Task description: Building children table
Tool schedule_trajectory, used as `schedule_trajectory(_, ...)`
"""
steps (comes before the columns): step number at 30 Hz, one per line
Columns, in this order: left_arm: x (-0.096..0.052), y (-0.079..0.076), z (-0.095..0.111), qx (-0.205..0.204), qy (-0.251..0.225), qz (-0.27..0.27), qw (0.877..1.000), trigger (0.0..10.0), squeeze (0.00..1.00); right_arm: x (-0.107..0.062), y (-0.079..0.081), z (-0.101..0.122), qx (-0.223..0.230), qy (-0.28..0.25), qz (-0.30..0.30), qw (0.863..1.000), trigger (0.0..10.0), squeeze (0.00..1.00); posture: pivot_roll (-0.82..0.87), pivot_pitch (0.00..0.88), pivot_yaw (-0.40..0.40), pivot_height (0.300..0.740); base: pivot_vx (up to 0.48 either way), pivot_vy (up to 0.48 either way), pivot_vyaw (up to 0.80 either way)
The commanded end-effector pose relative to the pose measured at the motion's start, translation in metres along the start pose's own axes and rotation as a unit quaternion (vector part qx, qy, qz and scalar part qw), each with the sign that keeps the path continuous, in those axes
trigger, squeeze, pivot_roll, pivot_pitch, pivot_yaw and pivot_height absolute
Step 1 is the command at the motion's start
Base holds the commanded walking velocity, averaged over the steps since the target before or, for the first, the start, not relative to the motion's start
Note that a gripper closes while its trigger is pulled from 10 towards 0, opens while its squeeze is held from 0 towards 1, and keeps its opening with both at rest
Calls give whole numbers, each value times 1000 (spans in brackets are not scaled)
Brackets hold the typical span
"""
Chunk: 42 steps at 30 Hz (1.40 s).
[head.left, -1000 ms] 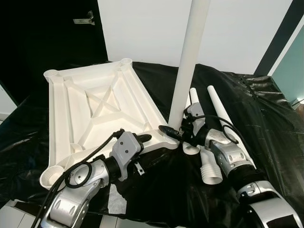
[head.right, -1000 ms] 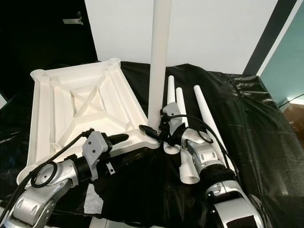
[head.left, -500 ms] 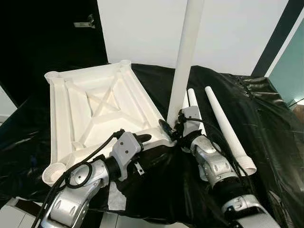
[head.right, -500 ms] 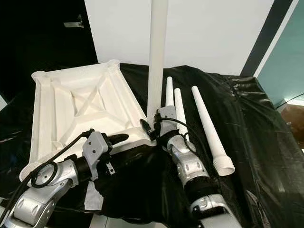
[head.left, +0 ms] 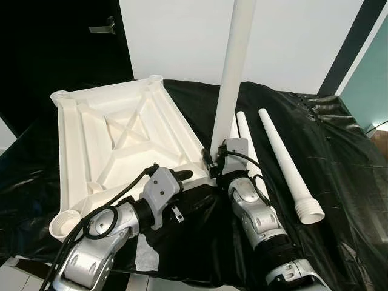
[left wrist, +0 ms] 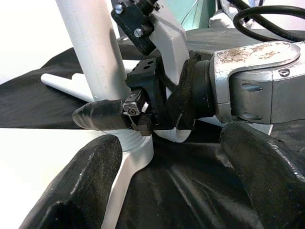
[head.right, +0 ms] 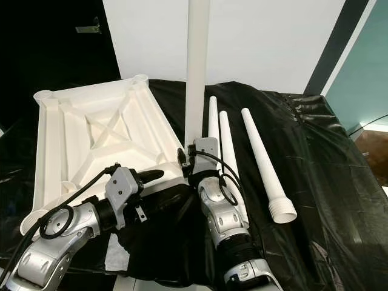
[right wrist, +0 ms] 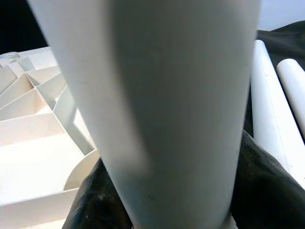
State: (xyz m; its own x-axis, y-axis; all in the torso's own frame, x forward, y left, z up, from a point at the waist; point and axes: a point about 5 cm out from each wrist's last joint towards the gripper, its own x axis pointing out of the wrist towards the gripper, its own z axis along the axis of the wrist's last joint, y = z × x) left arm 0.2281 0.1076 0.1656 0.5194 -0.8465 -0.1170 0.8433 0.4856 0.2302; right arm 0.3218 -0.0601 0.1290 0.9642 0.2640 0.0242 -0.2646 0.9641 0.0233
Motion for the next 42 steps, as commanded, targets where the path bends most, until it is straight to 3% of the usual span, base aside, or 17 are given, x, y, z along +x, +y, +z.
schedule_trajectory(1, 0, 2, -1, 3, 6, 4, 1000, 10000, 0, -3, -2, -2, 7, 4, -2, 1000, 10000, 82, 78, 0, -44, 740, 0, 0, 0)
schedule_trajectory(2, 0, 2, -1, 3, 6, 4, 1000, 10000, 0, -3, -2, -2, 7, 4, -2, 1000, 10000, 82, 78, 0, -44, 740, 0, 0, 0)
schedule_trajectory(3, -1, 2, -1, 2, 7, 4, 1000, 10000, 0, -4, -2, -2, 6, 3, -2, 1000, 10000, 1000, 78, 0, -44, 740, 0, 0, 0)
schedule_trajectory(11, 0, 4, -1, 4, 7, 7, 1000, 10000, 0, -11, -19, 4, -10, -18, 56, 998, 10000, 1000, 77, 0, -41, 740, 0, 0, 0)
schedule_trajectory(15, 0, 4, -1, 5, 7, 9, 1000, 10000, 0, -14, -31, 8, -22, -21, 144, 989, 10000, 1000, 77, 0, -41, 740, 0, 0, 0)
schedule_trajectory(18, 0, 5, -1, 5, 7, 9, 1000, 10000, 0, -14, -34, 11, -38, -26, 173, 984, 10000, 1000, 75, 0, -40, 740, 0, 0, 0)
schedule_trajectory(19, 0, 5, -1, 6, 6, 10, 1000, 10000, 0, -12, -37, 12, -45, -24, 186, 981, 10000, 24, 77, 0, -42, 740, 0, 0, 0)
schedule_trajectory(23, 0, 6, 0, 7, 5, 11, 1000, 10000, 0, -8, -41, 15, -51, -20, 219, 974, 10000, 0, 78, 0, -44, 740, 0, 0, 0)
schedule_trajectory(30, 2, 8, 1, 12, 3, 13, 1000, 10000, 0, 3, -43, 18, -97, 3, 311, 946, 10000, 0, 89, 0, -48, 740, 0, 0, 0)
schedule_trajectory(31, 2, 9, 1, 13, 2, 14, 1000, 10000, 0, 4, -44, 16, -105, 12, 316, 943, 4863, 0, 93, 0, -49, 740, 0, 0, 0)
schedule_trajectory(34, 1, 9, 1, 13, 2, 15, 1000, 10000, 0, 4, -44, 14, -110, 17, 318, 942, 4863, 0, 95, 0, -50, 740, 0, 0, 0)
schedule_trajectory(35, 1, 9, 2, 13, 3, 17, 1000, 10000, 0, 4, -47, 12, -110, 24, 318, 941, 0, 0, 101, 0, -54, 740, 0, 0, 0)
schedule_trajectory(42, -1, 10, 1, 15, 5, 21, 1000, 10000, 0, 4, -50, 4, -107, 37, 309, 944, 0, 0, 109, 0, -61, 740, 0, 0, 0)
